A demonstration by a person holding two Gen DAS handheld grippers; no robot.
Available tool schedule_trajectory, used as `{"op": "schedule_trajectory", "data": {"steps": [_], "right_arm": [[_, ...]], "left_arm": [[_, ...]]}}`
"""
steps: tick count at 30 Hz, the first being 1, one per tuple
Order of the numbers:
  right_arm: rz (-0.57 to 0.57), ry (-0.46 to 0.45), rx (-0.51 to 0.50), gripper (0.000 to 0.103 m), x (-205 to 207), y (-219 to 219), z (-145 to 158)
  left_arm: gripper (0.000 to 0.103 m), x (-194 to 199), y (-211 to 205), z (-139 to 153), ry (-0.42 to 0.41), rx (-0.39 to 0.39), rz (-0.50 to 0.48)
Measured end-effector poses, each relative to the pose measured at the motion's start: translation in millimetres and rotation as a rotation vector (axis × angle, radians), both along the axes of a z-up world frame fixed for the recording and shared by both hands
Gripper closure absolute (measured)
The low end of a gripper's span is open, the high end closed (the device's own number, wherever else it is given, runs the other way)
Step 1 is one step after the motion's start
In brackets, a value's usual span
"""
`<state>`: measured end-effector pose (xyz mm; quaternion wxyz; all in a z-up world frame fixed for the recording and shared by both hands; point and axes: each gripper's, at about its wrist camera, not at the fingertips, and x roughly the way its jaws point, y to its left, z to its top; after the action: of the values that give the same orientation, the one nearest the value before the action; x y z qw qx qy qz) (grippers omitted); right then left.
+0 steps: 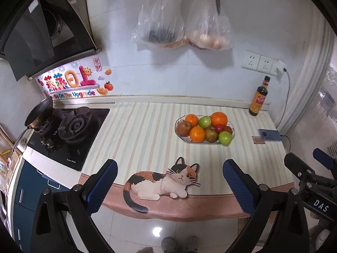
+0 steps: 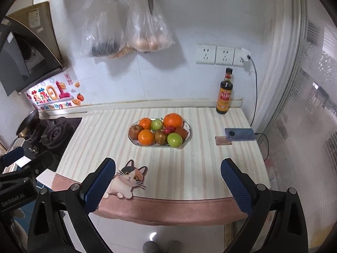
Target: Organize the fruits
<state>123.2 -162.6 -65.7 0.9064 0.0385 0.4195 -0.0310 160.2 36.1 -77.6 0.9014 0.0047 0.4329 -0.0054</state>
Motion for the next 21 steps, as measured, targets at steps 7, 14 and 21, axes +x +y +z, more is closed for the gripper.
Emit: {"op": "schedule_trajectory", "data": {"steps": [7, 14, 21], "right_arm": [[-0.009, 0.045, -0.011, 0.001, 30.8, -2.0, -21.1], [-0.021, 0.065, -0.024, 0.001, 48.5, -5.8, -30.3], [-0.019, 0.085, -0.02, 0.001, 51.2, -6.9, -34.9]], "left_arm": [[0.001, 32.9, 2.8, -24.5, 0.06, 0.012, 0.013], [0.001, 45.1, -2.0, -40.6, 0.101, 0.012, 0.006], [0.001, 48.8, -7.2, -41.0, 0.1, 0.001, -0.008]]}}
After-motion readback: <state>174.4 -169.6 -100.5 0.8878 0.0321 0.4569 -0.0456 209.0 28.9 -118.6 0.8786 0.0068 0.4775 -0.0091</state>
